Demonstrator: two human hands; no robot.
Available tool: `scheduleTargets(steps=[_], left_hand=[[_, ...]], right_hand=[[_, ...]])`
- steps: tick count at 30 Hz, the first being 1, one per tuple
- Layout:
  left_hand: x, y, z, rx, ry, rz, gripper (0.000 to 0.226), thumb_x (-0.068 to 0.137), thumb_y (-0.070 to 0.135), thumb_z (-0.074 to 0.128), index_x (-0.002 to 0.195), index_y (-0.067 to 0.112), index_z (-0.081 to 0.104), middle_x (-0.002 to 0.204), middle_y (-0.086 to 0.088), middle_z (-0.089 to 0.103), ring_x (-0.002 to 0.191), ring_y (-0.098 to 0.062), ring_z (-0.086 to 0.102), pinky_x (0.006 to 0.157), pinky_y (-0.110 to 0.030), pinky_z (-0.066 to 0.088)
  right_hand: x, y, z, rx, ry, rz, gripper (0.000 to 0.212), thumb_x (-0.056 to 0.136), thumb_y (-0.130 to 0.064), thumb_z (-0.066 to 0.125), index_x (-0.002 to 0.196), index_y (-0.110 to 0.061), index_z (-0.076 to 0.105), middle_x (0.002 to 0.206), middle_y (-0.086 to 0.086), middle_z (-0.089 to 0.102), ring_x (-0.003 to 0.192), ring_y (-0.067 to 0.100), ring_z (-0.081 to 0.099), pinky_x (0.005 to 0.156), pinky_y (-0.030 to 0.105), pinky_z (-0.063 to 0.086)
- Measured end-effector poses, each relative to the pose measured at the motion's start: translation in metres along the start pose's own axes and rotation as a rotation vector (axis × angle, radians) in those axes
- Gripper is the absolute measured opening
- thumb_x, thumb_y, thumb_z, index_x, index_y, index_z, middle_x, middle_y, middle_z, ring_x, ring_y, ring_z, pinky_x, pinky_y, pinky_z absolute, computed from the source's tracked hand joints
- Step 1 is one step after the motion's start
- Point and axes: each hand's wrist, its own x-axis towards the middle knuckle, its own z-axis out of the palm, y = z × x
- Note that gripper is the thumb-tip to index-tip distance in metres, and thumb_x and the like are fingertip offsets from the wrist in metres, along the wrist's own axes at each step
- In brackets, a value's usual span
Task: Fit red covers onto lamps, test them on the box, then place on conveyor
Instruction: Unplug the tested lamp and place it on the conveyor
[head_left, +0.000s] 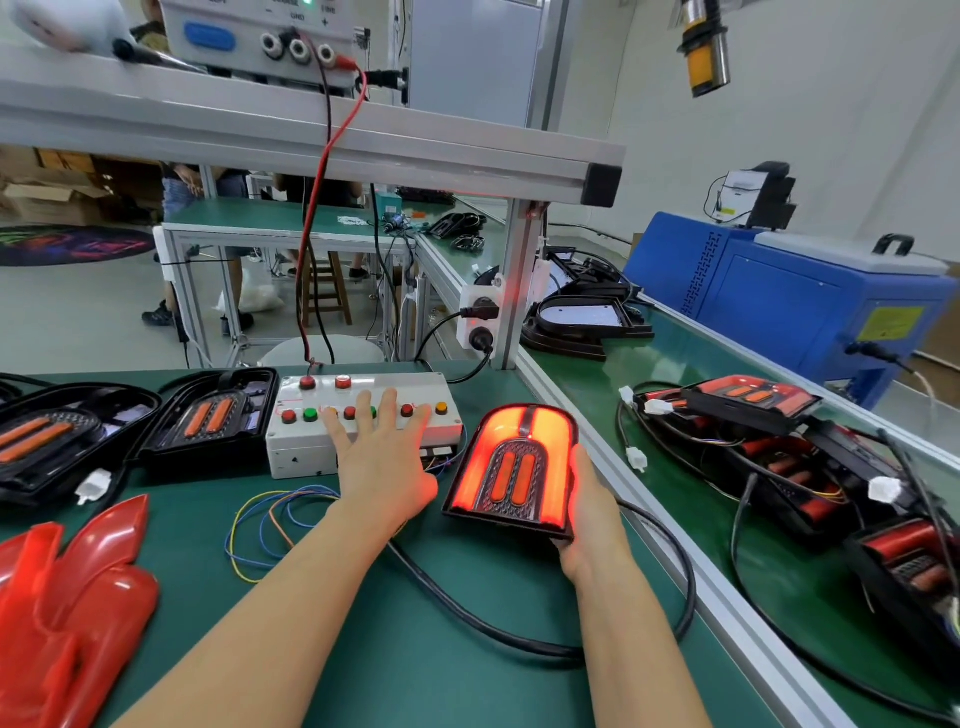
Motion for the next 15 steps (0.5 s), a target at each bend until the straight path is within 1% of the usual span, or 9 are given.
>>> scheduleTargets(steps=[4,5,7,8,9,11,13,15], left_hand=[[-0.0008,0.0006,-0.0012,0.008,-0.007,0.004,0.083,0.077,0.040,0.060,0.147,0.038,0.015,0.159,-0.005,0.000,0.145,-0.034,-0.008,0.108,-0.066,-0.007],[-0.0004,0.0014,-0.0016,0.006,-0.011,0.005,0.083,0.077,0.040,0.060,0.147,0.038,0.015,0.159,-0.005,0.000,0.145,-0.034,-0.009,0.108,-0.065,-0.008],[0.0007,0.0020,-0.0029,0.000,-0.021,0.008,0.083,0.077,0.042,0.059,0.148,0.037,0.015,0.159,-0.005,-0.001,0.145,-0.033,-0.011,0.108,-0.065,-0.008],[0.0010,0.0018,-0.0038,-0.002,-0.028,0.012,0.083,0.078,0.043,0.059,0.148,0.037,0.016,0.160,-0.004,-0.002,0.145,-0.033,-0.011,0.109,-0.065,-0.009],[0.0013,0.0013,-0.0043,-0.004,-0.034,0.017,0.082,0.078,0.044,0.058,0.148,0.037,0.016,0.160,-0.004,-0.002,0.145,-0.033,-0.011,0.109,-0.065,-0.009],[0.0016,-0.0005,-0.0046,-0.013,-0.044,0.023,0.083,0.078,0.046,0.057,0.148,0.037,0.015,0.160,-0.004,-0.001,0.145,-0.032,-0.012,0.109,-0.064,-0.008],[0.0019,-0.0017,-0.0052,-0.019,-0.060,0.029,0.082,0.079,0.046,0.057,0.148,0.037,0.013,0.160,-0.003,0.000,0.145,-0.032,-0.011,0.109,-0.065,-0.007],[0.0023,-0.0023,-0.0073,-0.027,-0.082,0.034,0.082,0.080,0.046,0.056,0.148,0.036,0.012,0.160,-0.003,0.001,0.145,-0.031,-0.010,0.109,-0.065,-0.006]], right_hand=[[0.0006,-0.0022,-0.0016,-0.076,0.025,0.008,0.039,0.100,-0.046,0.044,0.083,-0.017,0.064,0.053,-0.004,0.068,0.068,0.021,0.062,0.068,0.032,0.046],[0.0003,-0.0027,-0.0019,-0.091,0.027,0.012,0.040,0.100,-0.046,0.043,0.084,-0.016,0.064,0.055,-0.003,0.068,0.070,0.022,0.062,0.071,0.034,0.047],[0.0001,-0.0036,-0.0022,-0.123,0.035,0.025,0.040,0.101,-0.046,0.042,0.087,-0.015,0.063,0.062,0.001,0.070,0.075,0.024,0.063,0.085,0.040,0.049],[0.0010,-0.0037,-0.0024,-0.137,0.039,0.031,0.039,0.101,-0.045,0.042,0.087,-0.015,0.063,0.063,0.002,0.069,0.077,0.024,0.063,0.089,0.043,0.049],[0.0021,-0.0035,-0.0028,-0.148,0.040,0.034,0.038,0.101,-0.044,0.041,0.087,-0.015,0.063,0.060,0.001,0.069,0.075,0.024,0.063,0.089,0.043,0.050],[0.0036,-0.0038,-0.0033,-0.165,0.034,0.030,0.037,0.102,-0.042,0.040,0.087,-0.016,0.063,0.058,0.000,0.069,0.071,0.022,0.064,0.081,0.039,0.052],[0.0038,-0.0046,-0.0034,-0.194,0.036,0.024,0.038,0.101,-0.041,0.040,0.091,-0.015,0.065,0.071,0.003,0.071,0.073,0.021,0.064,0.073,0.034,0.051],[0.0035,-0.0057,-0.0040,-0.220,0.038,0.011,0.038,0.102,-0.040,0.039,0.095,-0.013,0.065,0.081,0.006,0.070,0.074,0.022,0.063,0.069,0.032,0.050]])
